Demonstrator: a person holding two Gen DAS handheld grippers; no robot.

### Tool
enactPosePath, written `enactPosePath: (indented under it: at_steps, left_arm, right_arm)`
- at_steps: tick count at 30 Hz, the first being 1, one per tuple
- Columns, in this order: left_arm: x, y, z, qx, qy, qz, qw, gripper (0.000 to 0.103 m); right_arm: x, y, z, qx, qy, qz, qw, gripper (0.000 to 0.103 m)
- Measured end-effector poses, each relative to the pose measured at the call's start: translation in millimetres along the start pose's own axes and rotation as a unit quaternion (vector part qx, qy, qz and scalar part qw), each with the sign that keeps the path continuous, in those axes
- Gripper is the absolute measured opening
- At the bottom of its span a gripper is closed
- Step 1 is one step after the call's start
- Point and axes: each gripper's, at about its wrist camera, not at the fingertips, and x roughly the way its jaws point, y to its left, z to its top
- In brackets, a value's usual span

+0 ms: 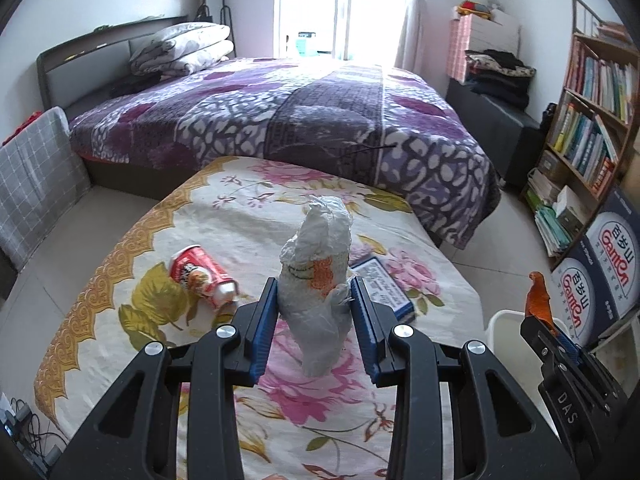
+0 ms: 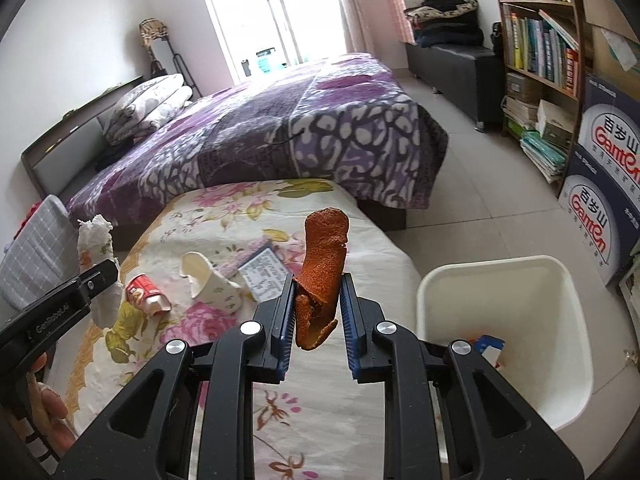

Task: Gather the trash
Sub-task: 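Carry the tissue and orange wrapper to the bin and open both tools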

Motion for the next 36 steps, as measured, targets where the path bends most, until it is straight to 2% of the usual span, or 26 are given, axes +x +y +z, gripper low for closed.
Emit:
enactPosePath:
  at_steps: [13, 22, 26, 32, 36]
  left_arm:
    - [2, -50, -7, 0.032, 0.002, -0.028, 0.9991, 0.036]
    - [6, -80, -14, 0.053, 0.009, -0.047, 0.9974, 0.036]
    - [7, -97, -17, 0.065, 0.013, -0.057, 0.9962, 0.036]
    - [9, -121, -24, 0.080, 0.017, -0.068, 0.9943, 0.036]
    - [11, -136, -28, 0.088, 0.021, -0.075, 0.9931, 0.036]
  right_arm:
    - [-13, -48, 2, 0.033, -0.002, -0.038, 0.999, 0.021]
    - [-14, -89, -1, 0.066, 0.017, -0.081, 0.994, 0.021]
    - [-15, -106, -3, 0.085, 0.030, -0.095, 0.991, 0.024]
    - [-24, -126, -4, 0.103, 0.024, -0.114, 0.988, 0.036]
    - [-31, -138, -4, 0.116, 0.018, -0.120, 0.986, 0.038]
